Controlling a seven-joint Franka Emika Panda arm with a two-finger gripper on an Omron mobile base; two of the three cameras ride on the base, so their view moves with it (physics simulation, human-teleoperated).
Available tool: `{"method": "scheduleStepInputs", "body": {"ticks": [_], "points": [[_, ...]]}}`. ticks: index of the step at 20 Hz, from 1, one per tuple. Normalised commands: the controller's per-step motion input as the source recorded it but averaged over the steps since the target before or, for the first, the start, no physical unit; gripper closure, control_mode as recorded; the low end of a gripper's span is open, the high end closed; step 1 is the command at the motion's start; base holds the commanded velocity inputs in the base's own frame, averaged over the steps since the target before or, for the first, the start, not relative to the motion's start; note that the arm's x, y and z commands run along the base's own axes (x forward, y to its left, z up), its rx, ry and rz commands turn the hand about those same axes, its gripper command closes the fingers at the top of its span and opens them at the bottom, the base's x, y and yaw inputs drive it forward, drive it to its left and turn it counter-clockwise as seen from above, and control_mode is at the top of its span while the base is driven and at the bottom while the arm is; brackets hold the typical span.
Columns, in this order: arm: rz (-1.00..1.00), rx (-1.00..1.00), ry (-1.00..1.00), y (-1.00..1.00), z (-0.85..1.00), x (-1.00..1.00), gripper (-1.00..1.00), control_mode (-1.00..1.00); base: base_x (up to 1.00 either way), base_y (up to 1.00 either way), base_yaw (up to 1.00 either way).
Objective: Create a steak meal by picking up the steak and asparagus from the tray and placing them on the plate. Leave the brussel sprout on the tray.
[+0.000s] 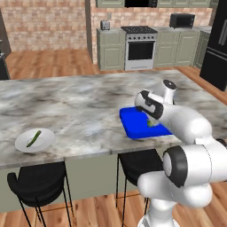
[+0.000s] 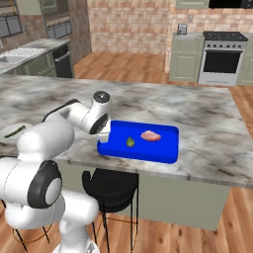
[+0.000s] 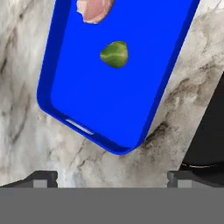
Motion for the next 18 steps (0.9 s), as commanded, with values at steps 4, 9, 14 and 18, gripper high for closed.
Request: {"method": "scheduleStepInputs", "body": {"ticks": [4,9,14,18], "points": [[-0.30,0.00,0.18,-0.92,0.00,0.42,-1.00,-1.00,0.00,0.00,0.00],[-0.29,0.00,0.08,-0.69,-0.05,0.39,-1.00,-1.00,0.00,0.00,0.00],[-0.27,0.00,0.00,-0.36,-0.18,0.21,-1.00,-1.00,0.00,0.00,0.00],[-0.27,0.00,0.00,-0.25,-0.29,0.20,-1.00,-1.00,0.00,0.00,0.00]]}}
